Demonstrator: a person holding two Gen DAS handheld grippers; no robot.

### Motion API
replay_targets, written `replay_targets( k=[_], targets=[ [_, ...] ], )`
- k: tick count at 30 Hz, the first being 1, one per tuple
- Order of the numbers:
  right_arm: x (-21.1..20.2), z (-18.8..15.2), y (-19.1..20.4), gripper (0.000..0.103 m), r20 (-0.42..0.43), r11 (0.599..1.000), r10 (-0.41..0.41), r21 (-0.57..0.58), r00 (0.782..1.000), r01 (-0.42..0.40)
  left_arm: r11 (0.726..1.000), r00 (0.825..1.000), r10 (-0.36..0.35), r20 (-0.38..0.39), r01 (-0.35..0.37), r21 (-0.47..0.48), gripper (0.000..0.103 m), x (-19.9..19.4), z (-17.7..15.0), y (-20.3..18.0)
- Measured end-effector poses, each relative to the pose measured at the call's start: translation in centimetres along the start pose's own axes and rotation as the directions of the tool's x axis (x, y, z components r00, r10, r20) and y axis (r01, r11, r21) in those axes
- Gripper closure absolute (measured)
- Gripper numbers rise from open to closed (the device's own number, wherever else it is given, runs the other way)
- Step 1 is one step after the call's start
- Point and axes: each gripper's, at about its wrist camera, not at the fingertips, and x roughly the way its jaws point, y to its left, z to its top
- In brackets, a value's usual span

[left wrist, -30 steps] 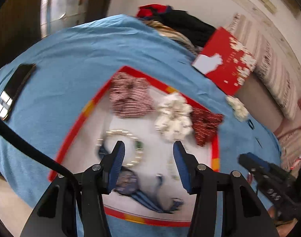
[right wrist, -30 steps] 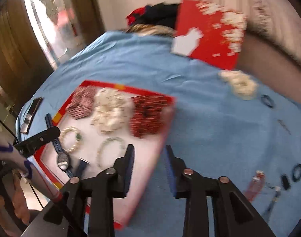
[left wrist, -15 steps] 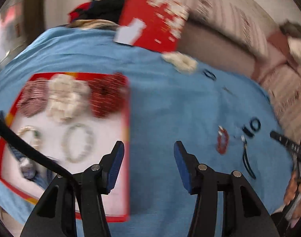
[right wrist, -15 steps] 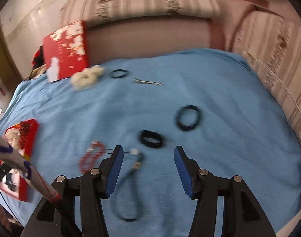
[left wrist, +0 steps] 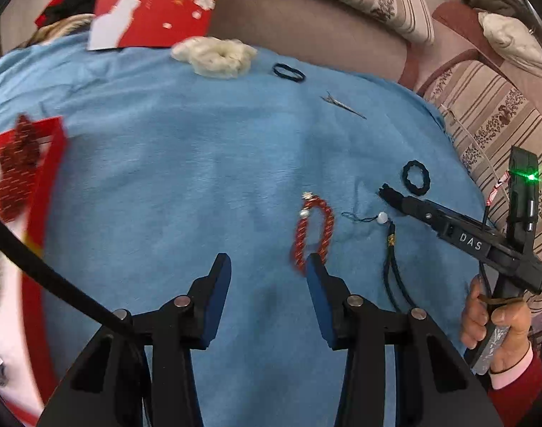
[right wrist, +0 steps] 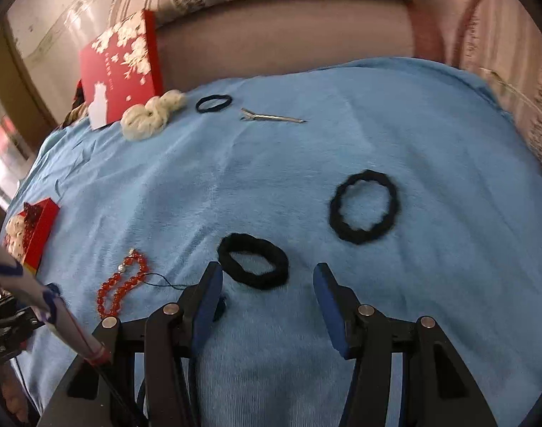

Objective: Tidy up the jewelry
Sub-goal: 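Grasp the red bead bracelet with the left gripper while the right grasps a black scrunchie, then carry the bracelet and scrunchie into the tray and open both grippers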

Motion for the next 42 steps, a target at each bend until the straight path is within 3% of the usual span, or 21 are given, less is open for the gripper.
replay_targets(
  k=[5,8,9,10,11,12,14,21,27,31,38,42],
  targets=[
    [0.8,-0.1,0.4,0.045,0.002,0.999,0.031,-0.039,1.000,-0.031,0.998,0.998,0.031,-0.054,-0.027,0.065,0.061,3.5,0.8,-1.9],
    [1.5,-0.2,0.4,0.045,-0.007,0.998,0.024,-0.058,1.000,-0.024,0.996,0.998,0.039,-0.049,-0.035,0.082,0.065,4.2,1.4,-2.3],
    [1.8,-0.2,0.3,0.049,-0.010,0.998,0.023,-0.059,1.000,-0.023,0.997,0.998,0.031,-0.052,-0.026,0.079,0.067,4.4,1.7,-2.5],
    [2.0,-0.2,0.3,0.055,-0.011,0.998,0.020,-0.062,1.000,-0.020,0.997,0.998,0.021,-0.056,-0.017,0.074,0.078,4.6,1.8,-2.6],
    [2.2,-0.2,0.4,0.069,-0.015,0.998,0.013,-0.067,1.000,-0.014,0.997,0.998,0.024,-0.063,-0.019,0.076,0.096,4.9,1.8,-2.8],
    [2.4,-0.2,0.3,0.081,-0.016,0.998,0.008,-0.064,1.000,-0.009,0.996,0.997,0.040,-0.067,-0.035,0.084,0.096,5.1,1.8,-3.0],
    [2.1,0.0,0.1,0.091,-0.016,0.999,0.029,-0.036,0.999,-0.029,0.995,0.997,0.051,-0.051,-0.047,0.088,0.096,4.9,1.6,-3.3],
    [-1.4,0.2,0.0,0.092,0.072,0.998,0.058,0.029,0.996,-0.060,1.000,1.000,-0.015,0.021,0.014,0.011,0.096,-0.5,0.3,-1.4],
    [-3.8,-1.2,1.6,0.092,0.094,0.996,0.081,0.029,0.992,-0.084,0.996,0.988,-0.028,0.151,0.041,-0.081,0.096,-8.0,-0.4,3.2],
    [-5.3,-2.0,4.8,0.092,0.104,0.996,0.087,-0.024,0.991,-0.085,0.990,0.975,0.020,0.220,0.012,-0.144,0.096,-12.1,-0.6,7.5],
    [-6.6,-3.0,12.8,0.092,0.074,0.972,0.202,-0.134,0.976,-0.191,0.961,0.956,0.196,0.217,-0.144,-0.237,0.096,-14.8,-1.3,16.0],
    [-6.2,-3.4,18.9,0.092,0.017,0.942,0.258,-0.225,0.966,-0.248,0.934,0.952,0.249,0.177,-0.187,-0.304,0.096,-14.6,-1.7,20.8]
  ],
)
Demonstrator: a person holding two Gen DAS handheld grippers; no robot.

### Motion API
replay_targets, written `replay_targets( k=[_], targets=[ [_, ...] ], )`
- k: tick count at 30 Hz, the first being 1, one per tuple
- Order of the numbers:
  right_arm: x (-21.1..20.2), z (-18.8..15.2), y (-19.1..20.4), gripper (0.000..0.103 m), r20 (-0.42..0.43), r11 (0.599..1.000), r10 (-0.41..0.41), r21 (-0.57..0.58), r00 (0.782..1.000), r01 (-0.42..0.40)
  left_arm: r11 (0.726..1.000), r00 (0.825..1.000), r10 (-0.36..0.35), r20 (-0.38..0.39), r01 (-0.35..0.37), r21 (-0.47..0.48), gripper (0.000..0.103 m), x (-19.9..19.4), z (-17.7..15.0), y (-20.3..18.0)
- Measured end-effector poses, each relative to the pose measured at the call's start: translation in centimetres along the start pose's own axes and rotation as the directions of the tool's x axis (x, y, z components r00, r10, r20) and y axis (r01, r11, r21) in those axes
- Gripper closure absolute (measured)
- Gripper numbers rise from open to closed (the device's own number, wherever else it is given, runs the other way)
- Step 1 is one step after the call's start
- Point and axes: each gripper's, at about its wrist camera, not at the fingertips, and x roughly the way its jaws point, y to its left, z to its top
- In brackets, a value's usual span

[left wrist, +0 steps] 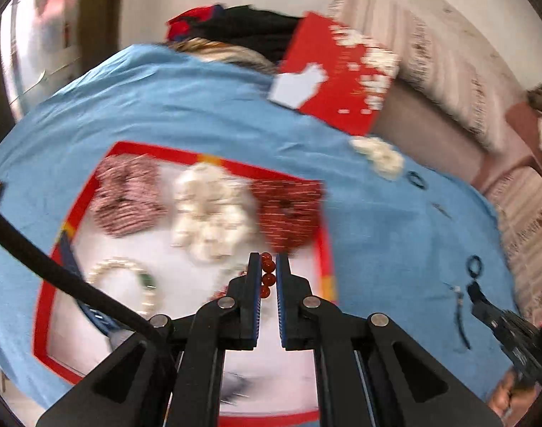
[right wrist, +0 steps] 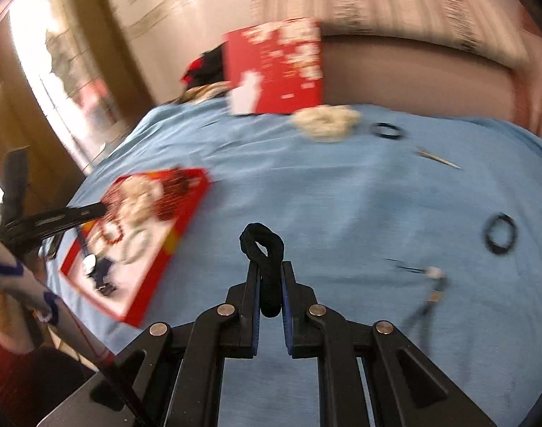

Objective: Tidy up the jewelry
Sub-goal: 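Carry the bracelet and scrunchie into the tray and open both grippers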

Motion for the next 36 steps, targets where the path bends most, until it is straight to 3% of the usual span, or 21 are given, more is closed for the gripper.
replay_targets(
  k=[4,8,11,14,22,24,26,30,36],
  targets=[
    [2.1,0.6,5.1,0.092,-0.039,0.995,0.047,-0.084,0.998,-0.050,0.998,0.999,0.015,-0.050,-0.019,-0.066,0.096,2.1,0.4,3.3],
    [4.4,1.0,9.5,0.092,-0.094,0.984,0.097,-0.140,0.991,-0.110,0.995,0.999,0.009,-0.035,-0.013,-0.103,0.096,2.3,0.8,4.7],
    [6.1,1.1,12.2,0.092,-0.142,0.975,0.121,-0.167,0.982,-0.144,0.991,0.996,0.091,-0.021,-0.092,-0.097,0.096,2.8,1.1,5.4],
    [8.1,0.9,14.6,0.092,-0.189,0.965,0.106,-0.216,0.976,-0.147,0.982,0.989,0.145,-0.032,-0.148,-0.114,0.096,3.7,1.1,6.5],
    [12.0,-0.6,18.8,0.092,-0.271,0.935,0.035,-0.331,0.962,-0.127,0.977,0.991,0.124,-0.059,-0.132,-0.165,0.096,4.1,0.9,7.7],
    [12.4,-0.9,19.3,0.091,-0.279,0.929,0.016,-0.352,0.960,-0.118,0.978,0.993,0.112,-0.047,-0.119,-0.169,0.090,3.5,0.9,7.8],
    [12.8,-1.3,19.7,0.090,-0.288,0.924,0.003,-0.365,0.958,-0.113,0.978,0.995,0.088,-0.036,-0.093,-0.189,0.073,2.9,0.8,8.1],
    [12.4,-1.3,19.8,0.070,-0.294,0.933,0.013,-0.339,0.956,-0.118,0.974,0.999,0.039,-0.001,-0.038,-0.224,0.068,1.3,0.5,8.7],
    [9.7,-0.8,18.7,0.057,-0.249,0.943,0.022,-0.317,0.968,-0.103,0.948,0.999,-0.014,0.043,0.028,-0.317,0.060,-0.6,-0.4,10.5]
  ],
)
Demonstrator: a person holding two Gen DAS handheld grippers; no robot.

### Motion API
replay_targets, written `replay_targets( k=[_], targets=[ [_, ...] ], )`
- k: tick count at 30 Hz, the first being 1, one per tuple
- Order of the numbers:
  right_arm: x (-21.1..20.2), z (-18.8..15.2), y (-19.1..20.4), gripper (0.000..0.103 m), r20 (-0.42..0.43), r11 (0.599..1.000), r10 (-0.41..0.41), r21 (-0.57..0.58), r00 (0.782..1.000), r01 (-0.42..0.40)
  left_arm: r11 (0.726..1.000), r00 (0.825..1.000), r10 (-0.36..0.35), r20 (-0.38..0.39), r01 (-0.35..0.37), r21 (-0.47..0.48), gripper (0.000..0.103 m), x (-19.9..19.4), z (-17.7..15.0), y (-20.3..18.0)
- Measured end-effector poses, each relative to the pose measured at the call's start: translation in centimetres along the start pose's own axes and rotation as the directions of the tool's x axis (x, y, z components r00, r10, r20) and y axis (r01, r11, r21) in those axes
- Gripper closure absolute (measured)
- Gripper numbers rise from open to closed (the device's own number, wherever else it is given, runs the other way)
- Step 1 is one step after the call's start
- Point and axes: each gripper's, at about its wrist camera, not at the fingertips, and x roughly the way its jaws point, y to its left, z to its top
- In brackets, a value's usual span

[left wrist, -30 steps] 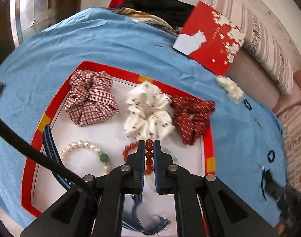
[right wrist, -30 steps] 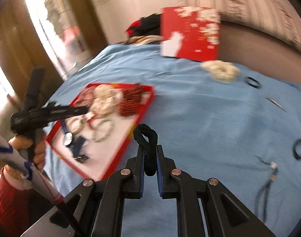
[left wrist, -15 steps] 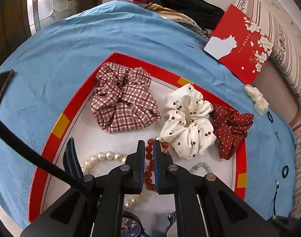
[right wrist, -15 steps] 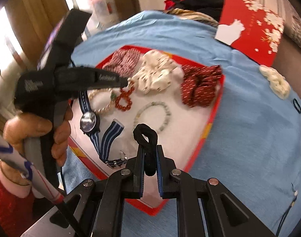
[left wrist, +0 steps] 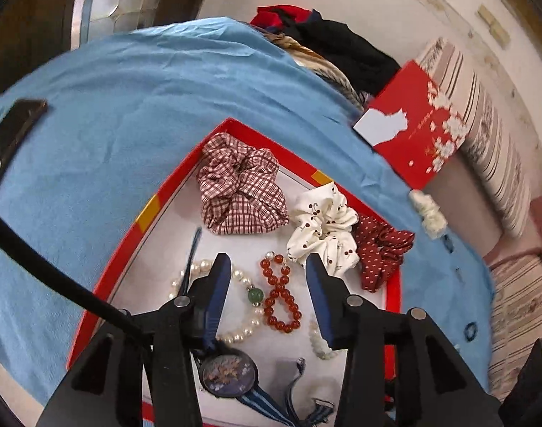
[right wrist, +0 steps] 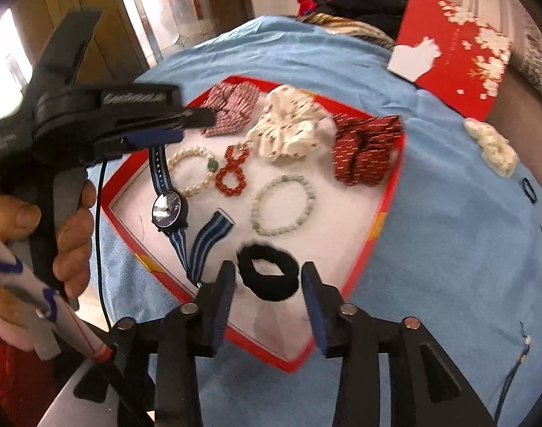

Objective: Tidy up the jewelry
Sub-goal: 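Carry the bracelet and scrunchie into the tray and open both grippers, then grasp the black cord strap with the left gripper while the right grasps the black scrunchie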

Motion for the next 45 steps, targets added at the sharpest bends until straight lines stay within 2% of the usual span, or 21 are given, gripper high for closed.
replay_targets(
  k=[4,10,16,19,23,26,28,32,33,35,40,43,45],
  targets=[
    [-2.8,-1.7,-2.6,0.056,0.032,0.998,-0.021,0.060,0.999,0.019,0.997,0.998,-0.053,-0.020,0.051,-0.050,0.058,-0.2,-0.5,0.5],
    [-6.1,-5.6,-8.8,0.055,0.046,0.976,-0.112,0.192,0.993,0.101,1.000,1.000,-0.023,-0.008,0.024,0.017,0.058,-0.3,-1.4,-1.7],
    [-9.3,-10.7,-16.9,0.055,0.040,0.903,-0.178,0.404,0.983,0.147,0.997,1.000,-0.017,0.016,0.015,0.079,0.058,-0.3,-2.5,-4.8],
    [-10.5,-13.2,-20.3,0.055,0.037,0.862,-0.218,0.475,0.975,0.175,0.989,0.998,-0.034,0.045,0.028,0.143,0.058,-0.8,-3.5,-7.4],
    [-11.9,-15.4,-23.5,0.055,0.034,0.822,-0.286,0.523,0.958,0.226,0.962,0.994,-0.084,0.069,0.063,0.265,0.056,-1.8,-6.0,-12.1],
    [-13.0,-17.0,-26.4,0.055,0.023,0.777,-0.349,0.565,0.937,0.276,0.931,0.991,-0.124,0.056,0.097,0.351,0.049,-2.0,-8.2,-15.5],
    [-13.6,-17.9,-28.7,0.055,0.017,0.740,-0.387,0.603,0.922,0.300,0.897,0.989,-0.147,0.030,0.120,0.426,0.048,-1.5,-10.4,-18.2],
    [-14.4,-19.2,-33.9,0.054,0.002,0.645,-0.459,0.688,0.888,0.332,0.811,0.989,-0.146,-0.036,0.141,0.568,0.047,0.2,-14.5,-22.8],
    [-14.4,-19.2,-35.0,0.055,0.001,0.630,-0.469,0.701,0.883,0.334,0.787,0.988,-0.145,-0.058,0.151,0.598,0.047,0.8,-15.6,-23.8],
    [-13.9,-18.6,-37.5,0.055,0.004,0.608,-0.486,0.720,0.874,0.334,0.760,0.984,-0.147,-0.102,0.179,0.625,0.047,2.0,-17.0,-25.1],
    [-11.6,-16.9,-41.4,0.055,-0.018,0.591,-0.517,0.716,0.856,0.372,0.768,0.961,-0.146,-0.236,0.260,0.585,0.047,4.9,-18.7,-26.1],
    [-10.3,-17.2,-42.4,0.055,-0.027,0.597,-0.486,0.720,0.873,0.355,0.777,0.947,-0.136,-0.292,0.285,0.561,0.047,6.2,-19.5,-26.3],
    [-10.1,-17.3,-42.2,0.055,-0.009,0.621,-0.468,0.707,0.883,0.337,0.781,0.933,-0.143,-0.331,0.312,0.542,0.047,6.6,-20.3,-26.7]
  ],
)
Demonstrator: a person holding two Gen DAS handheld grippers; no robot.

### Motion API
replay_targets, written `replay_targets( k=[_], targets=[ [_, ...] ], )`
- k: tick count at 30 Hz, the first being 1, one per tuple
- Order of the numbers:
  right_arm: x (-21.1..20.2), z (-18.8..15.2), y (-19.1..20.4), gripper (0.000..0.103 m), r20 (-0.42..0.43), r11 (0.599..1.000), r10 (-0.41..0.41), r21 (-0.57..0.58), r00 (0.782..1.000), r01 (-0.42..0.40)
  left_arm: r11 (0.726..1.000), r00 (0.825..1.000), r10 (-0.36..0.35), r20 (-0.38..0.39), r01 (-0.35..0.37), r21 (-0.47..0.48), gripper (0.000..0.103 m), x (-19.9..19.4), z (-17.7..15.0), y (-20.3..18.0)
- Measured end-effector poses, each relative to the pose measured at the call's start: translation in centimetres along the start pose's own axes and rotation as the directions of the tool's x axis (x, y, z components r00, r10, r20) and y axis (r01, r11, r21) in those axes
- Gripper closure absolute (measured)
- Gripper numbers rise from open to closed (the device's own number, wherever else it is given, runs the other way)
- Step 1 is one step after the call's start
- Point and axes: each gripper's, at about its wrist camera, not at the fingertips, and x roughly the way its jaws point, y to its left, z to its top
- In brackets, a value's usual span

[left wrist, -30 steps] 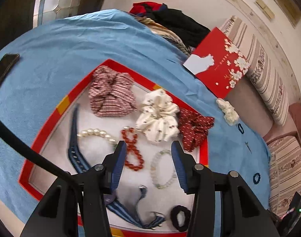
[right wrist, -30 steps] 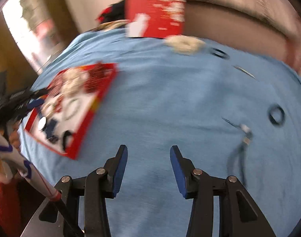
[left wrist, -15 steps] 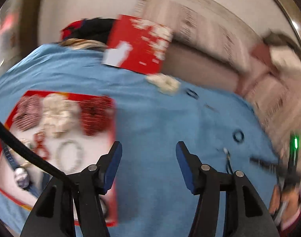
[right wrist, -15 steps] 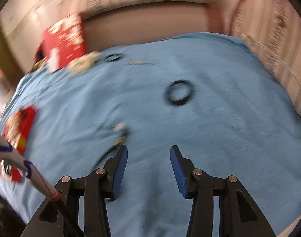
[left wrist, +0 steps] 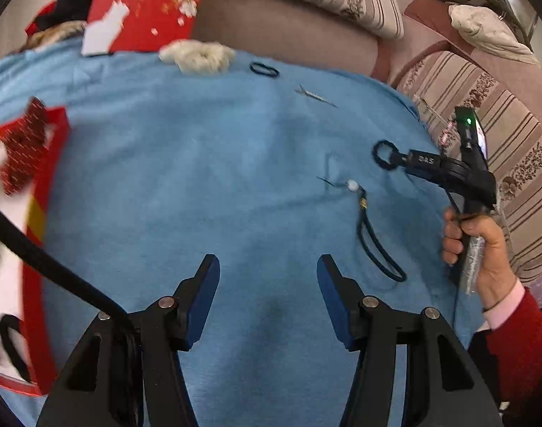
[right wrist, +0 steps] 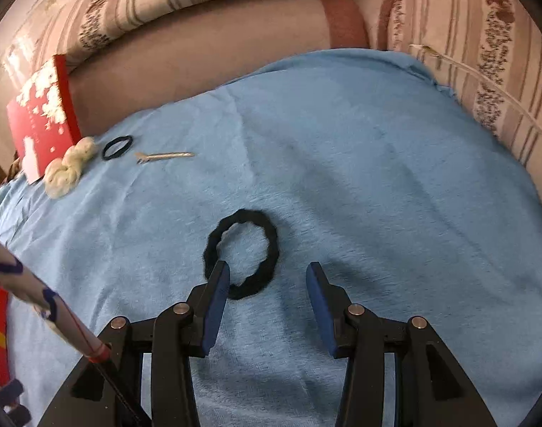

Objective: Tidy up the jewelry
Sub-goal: 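Grasp the black cord strap with the left gripper while the right grasps the black scrunchie, then carry the cord strap and scrunchie into the tray and open both grippers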

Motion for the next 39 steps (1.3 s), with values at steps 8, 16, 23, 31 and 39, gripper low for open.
replay_targets(
  k=[8,16,23,31,39],
  targets=[
    [1.0,-0.3,-0.3,0.054,0.006,0.999,0.052,-0.004,0.999,-0.052,0.990,0.985,-0.133,-0.111,0.137,0.032,0.047,4.0,0.0,-5.6],
    [2.6,1.2,-1.9,0.057,0.015,0.990,0.133,0.038,0.991,-0.133,0.977,0.963,-0.214,-0.161,0.213,-0.026,0.047,7.8,0.9,-9.4],
    [2.0,1.4,-1.2,0.096,0.026,0.998,0.053,-0.023,0.998,-0.053,0.993,0.981,-0.115,-0.158,0.110,-0.042,0.100,7.0,0.4,-9.2],
    [-2.5,1.3,0.0,0.096,0.116,0.998,0.055,-0.029,0.992,-0.052,0.996,0.997,-0.057,0.045,0.060,-0.067,0.100,-1.3,1.2,-5.3],
    [-5.2,-1.2,4.8,0.096,0.139,0.987,0.063,-0.153,0.988,-0.042,0.989,0.974,0.014,0.226,0.019,-0.145,0.100,-11.2,1.9,0.7]
  ],
)
